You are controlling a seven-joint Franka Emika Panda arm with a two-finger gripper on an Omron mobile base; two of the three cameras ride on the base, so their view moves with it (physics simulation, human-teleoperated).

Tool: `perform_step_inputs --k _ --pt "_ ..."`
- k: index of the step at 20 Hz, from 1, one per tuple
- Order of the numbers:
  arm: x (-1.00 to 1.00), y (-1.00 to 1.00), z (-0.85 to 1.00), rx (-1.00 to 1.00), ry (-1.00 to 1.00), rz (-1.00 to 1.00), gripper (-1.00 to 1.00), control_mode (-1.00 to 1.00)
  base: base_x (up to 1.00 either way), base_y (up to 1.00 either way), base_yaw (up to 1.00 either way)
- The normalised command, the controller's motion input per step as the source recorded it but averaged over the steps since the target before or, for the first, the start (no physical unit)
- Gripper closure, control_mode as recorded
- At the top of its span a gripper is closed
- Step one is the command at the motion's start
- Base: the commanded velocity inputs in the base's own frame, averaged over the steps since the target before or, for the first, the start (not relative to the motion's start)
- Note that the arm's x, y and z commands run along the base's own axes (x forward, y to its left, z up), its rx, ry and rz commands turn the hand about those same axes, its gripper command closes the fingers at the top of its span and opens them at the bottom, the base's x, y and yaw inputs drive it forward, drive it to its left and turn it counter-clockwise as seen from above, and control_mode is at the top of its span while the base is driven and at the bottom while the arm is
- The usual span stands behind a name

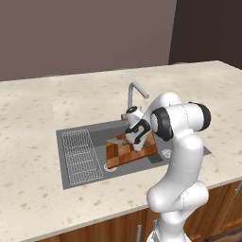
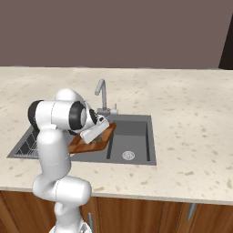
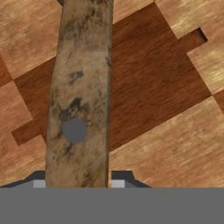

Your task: Move the cutting board and knife to the sink. Then move spray from the cabinet to the counter.

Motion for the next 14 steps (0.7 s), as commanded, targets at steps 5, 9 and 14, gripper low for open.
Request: perform_step_inputs --k 5,9,14 --pt "0.09 0.01 -0.15 0.00 -0.04 0.00 -1.00 -1.00 0.00 0.00 0.00" --pt "-0.21 0.07 0.07 0.00 -0.04 -0.01 -1.00 -1.00 0.00 0.00 0.00" --pt "-0.35 0.23 0.47 0.00 -0.08 -0.05 -1.00 -1.00 0.00 0.00 0.00"
